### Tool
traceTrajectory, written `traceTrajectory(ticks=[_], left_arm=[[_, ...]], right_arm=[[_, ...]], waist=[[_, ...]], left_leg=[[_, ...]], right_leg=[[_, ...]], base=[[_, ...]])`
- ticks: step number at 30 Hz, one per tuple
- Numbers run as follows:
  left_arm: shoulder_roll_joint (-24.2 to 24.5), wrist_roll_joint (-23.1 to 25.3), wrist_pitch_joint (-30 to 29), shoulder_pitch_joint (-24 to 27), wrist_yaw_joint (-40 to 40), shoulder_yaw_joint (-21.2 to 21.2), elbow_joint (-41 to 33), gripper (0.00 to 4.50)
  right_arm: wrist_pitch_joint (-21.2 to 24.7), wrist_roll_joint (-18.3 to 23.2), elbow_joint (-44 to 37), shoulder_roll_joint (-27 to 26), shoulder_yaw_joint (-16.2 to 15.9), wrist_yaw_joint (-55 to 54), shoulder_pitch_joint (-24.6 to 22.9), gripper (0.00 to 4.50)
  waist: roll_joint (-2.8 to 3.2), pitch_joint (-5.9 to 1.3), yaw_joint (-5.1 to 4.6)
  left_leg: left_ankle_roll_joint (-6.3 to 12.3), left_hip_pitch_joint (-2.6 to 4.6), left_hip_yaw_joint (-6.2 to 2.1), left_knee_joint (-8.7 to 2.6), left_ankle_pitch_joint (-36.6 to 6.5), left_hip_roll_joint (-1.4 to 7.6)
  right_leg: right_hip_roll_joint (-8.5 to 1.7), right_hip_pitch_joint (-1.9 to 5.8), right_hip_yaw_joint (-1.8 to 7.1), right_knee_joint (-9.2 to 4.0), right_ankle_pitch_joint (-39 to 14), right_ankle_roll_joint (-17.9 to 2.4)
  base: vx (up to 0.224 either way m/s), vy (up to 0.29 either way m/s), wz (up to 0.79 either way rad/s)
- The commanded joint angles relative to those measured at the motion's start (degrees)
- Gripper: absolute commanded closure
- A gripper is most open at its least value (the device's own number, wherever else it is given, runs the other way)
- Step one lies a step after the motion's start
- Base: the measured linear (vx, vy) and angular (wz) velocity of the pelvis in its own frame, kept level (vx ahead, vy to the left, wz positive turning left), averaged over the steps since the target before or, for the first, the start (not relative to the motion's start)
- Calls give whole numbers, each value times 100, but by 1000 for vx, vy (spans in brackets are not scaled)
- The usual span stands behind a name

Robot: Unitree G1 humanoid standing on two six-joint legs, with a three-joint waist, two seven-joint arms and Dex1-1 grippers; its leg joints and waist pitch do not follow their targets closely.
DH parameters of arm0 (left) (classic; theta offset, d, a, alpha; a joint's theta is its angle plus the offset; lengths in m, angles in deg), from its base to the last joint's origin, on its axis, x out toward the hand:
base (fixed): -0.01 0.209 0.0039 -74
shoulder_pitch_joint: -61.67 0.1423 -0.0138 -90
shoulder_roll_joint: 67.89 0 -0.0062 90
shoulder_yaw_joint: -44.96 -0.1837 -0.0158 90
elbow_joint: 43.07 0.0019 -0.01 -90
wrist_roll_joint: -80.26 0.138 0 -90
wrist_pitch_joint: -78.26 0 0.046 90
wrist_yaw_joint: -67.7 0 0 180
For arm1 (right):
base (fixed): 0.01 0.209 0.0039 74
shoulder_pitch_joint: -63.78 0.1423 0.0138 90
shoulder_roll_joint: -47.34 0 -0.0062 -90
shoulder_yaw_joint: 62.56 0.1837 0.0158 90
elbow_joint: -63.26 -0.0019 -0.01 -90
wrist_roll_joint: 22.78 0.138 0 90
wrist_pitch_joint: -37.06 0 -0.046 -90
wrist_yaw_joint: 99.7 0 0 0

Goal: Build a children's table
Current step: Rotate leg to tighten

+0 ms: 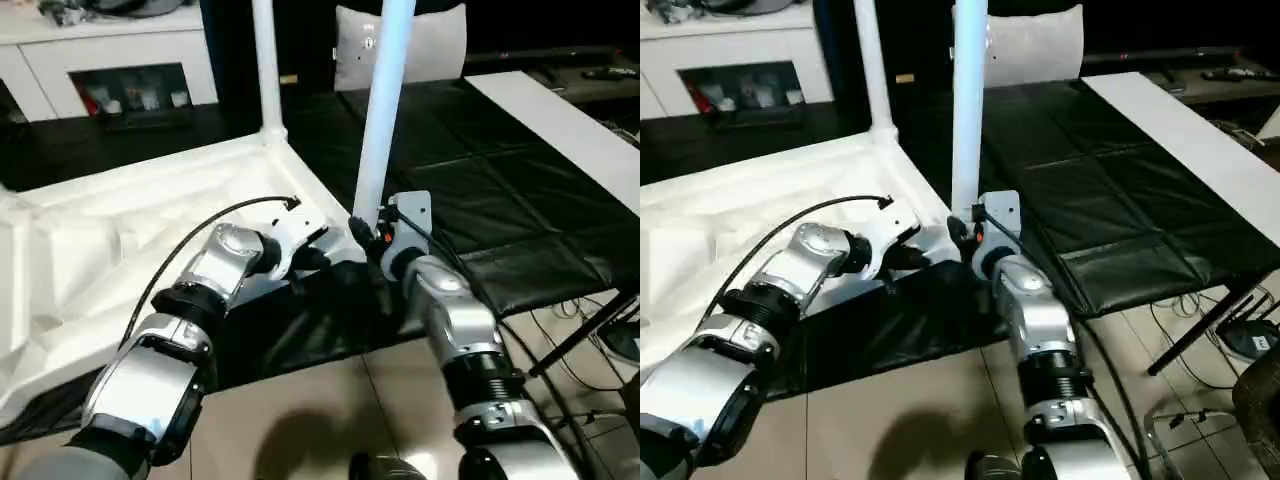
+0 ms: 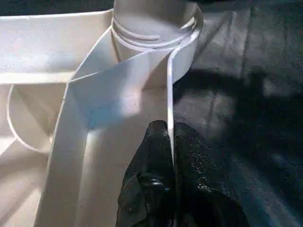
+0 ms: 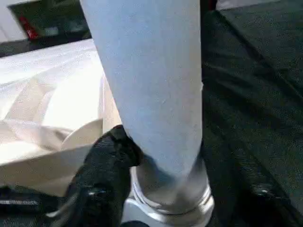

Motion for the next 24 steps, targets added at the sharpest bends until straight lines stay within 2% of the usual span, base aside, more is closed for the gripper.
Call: traceTrajectory(ticks=[1, 2, 3, 4, 5, 6, 7, 8, 9, 10, 11, 12, 13, 14, 15, 16, 17, 18, 20, 21, 24], left_arm=[[-218, -131, 237, -160, 40, -91, -305, 450], [-186, -120, 266, -140, 69, -108, -315, 450], [-61, -91, 418, -73, 214, -170, -340, 450], [-12, -72, 434, -53, 261, -184, -337, 450], [54, -57, 478, -23, 348, -200, -335, 450], [92, -52, 511, -8, 406, -210, -332, 450], [119, -44, 547, 3, 444, -220, -328, 450], [165, -25, 616, 20, 508, -238, -319, 450], [191, -14, 655, 30, 543, -248, -313, 450], [209, -13, 685, 39, 584, -255, -313, 450], [328, -19, 875, 79, 869, -303, -308, 450], [365, -23, 931, 93, 961, -318, -311, 450], [365, -23, 931, 93, 961, -318, -311, 450], [420, -25, 962, 104, 1097, -340, -304, 450], [567, -33, 1250, 146, 1477, -450, -286, 450], [629, -31, 1361, 169, 1670, -506, -295, 450], [629, -31, 1361, 169, 1670, -506, -295, 450], [700, -32, 1441, 190, 1872, -576, -306, 450], [845, 14, 1585, 210, 2255, -726, -323, 450], [950, 61, 1786, 212, 2545, -849, -317, 450], [1057, 132, 1999, 202, 2806, -985, -298, 450]], right_arm=[[-154, 105, 45, -255, -246, 162, 150, 161], [-211, 87, 19, -200, -246, 174, 119, 153], [-437, -31, -131, 60, -289, 245, -28, 146], [-526, -81, -222, 205, -334, 379, -109, 137], [-602, -69, -389, 370, -352, 606, -237, 127], [-600, -10, -512, 448, -332, 756, -319, 116], [-588, 43, -603, 506, -321, 884, -380, 116], [-564, 138, -761, 609, -305, 1117, -486, 101], [-551, 191, -849, 669, -298, 1250, -545, 93], [-544, 220, -910, 722, -306, 1341, -587, 82], [-411, 481, -1306, 1103, -343, 2027, -832, 72], [-369, 570, -1423, 1226, -356, 2244, -904, 63], [-369, 570, -1423, 1226, -356, 2244, -904, 63], [-255, 729, -1585, 1428, -360, 2595, -997, 49], [-211, 1001, -1724, 1871, -415, 3231, -1093, 41], [-150, 1078, -1718, 2041, -427, 3499, -1087, 41], [-150, 1078, -1718, 2041, -427, 3499, -1087, 33], [-56, 1133, -1710, 2214, -441, 3788, -1074, 19], [84, 1132, -1636, 2537, -543, 4341, -1012, 19], [56, 1080, -1565, 2784, -700, 4785, -965, 19], [16, 1048, -1460, 2968, -862, 5168, -888, 19]], waist=[[-23, -511, 47], [-22, -542, 52], [-28, -575, 101], [-45, -577, 112], [-56, -629, 174], [-64, -638, 200], [-87, -630, 258], [-81, -624, 277], [-96, -619, 342], [-96, -619, 373], [-103, -575, 467], [-101, -554, 511], [-101, -554, 511], [-94, -525, 583], [-87, -511, 627], [-79, -484, 650], [-79, -484, 650], [-90, -485, 698], [-114, -468, 734], [-122, -446, 800], [-113, -414, 830]], left_leg=[[428, -37, -105, -405, -1492, 221], [516, -68, -103, -385, -1210, 218], [769, -47, -67, -330, -730, 203], [903, -63, -66, -312, -568, 199], [1336, -122, -54, -234, 56, 164], [1474, -116, -43, -211, 238, 163], [1705, -126, -33, -184, 449, 147], [1776, -130, -36, -182, 473, 153], [1828, -146, -26, -164, 414, 156], [1801, -140, -23, -161, 364, 163], [1654, -139, -10, -177, 14, 172], [1591, -128, -2, -194, -180, 183], [1591, -128, -2, -194, -180, 183], [1273, -98, 1, -231, -654, 208], [1088, -95, -5, -247, -884, 219], [925, -100, -5, -268, -1058, 246], [925, -100, -5, -268, -1058, 246], [722, -43, 15, -270, -1287, 241], [646, -36, 29, -277, -1406, 214], [567, -10, 27, -286, -1520, 217], [421, 88, 32, -287, -1750, 218]], right_leg=[[-384, 335, 344, -203, -1885, -1070], [-367, 349, 366, -129, -1510, -1176], [-348, 304, 400, -48, -883, -1375], [-338, 303, 417, 14, -635, -1476], [-346, 360, 428, 151, 46, -1593], [-354, 351, 441, 181, 259, -1630], [-354, 345, 455, 221, 547, -1687], [-349, 342, 451, 230, 537, -1694], [-348, 349, 444, 205, 332, -1593], [-350, 336, 448, 209, 224, -1584], [-317, 326, 443, 146, -352, -1476], [-308, 320, 440, 107, -626, -1412], [-308, 320, 440, 107, -626, -1412], [-292, 302, 439, 26, -1407, -1253], [-294, 298, 442, -23, -1801, -1124], [-286, 270, 464, -41, -2041, -1039], [-286, 270, 464, -41, -2041, -1039], [-277, 223, 475, -90, -2248, -1008], [-267, 229, 484, -110, -2411, -983], [-285, 214, 474, -157, -2846, -809], [-285, 139, 454, -235, -3274, -691]], base=[[52, -9, 7], [51, -14, 10], [51, -14, 10], [55, -21, 6], [0, 0, 0], [0, 0, 0], [0, 0, 0], [0, 0, 0], [0, 0, 0], [0, 0, 0], [0, 0, 0], [0, 0, 0], [0, 0, 0], [-51, -13, -6], [-51, -13, -6], [-54, -8, -7], [0, 0, 0], [0, 0, 0], [0, 0, 0], [0, 0, 0], [0, 0, 0]])
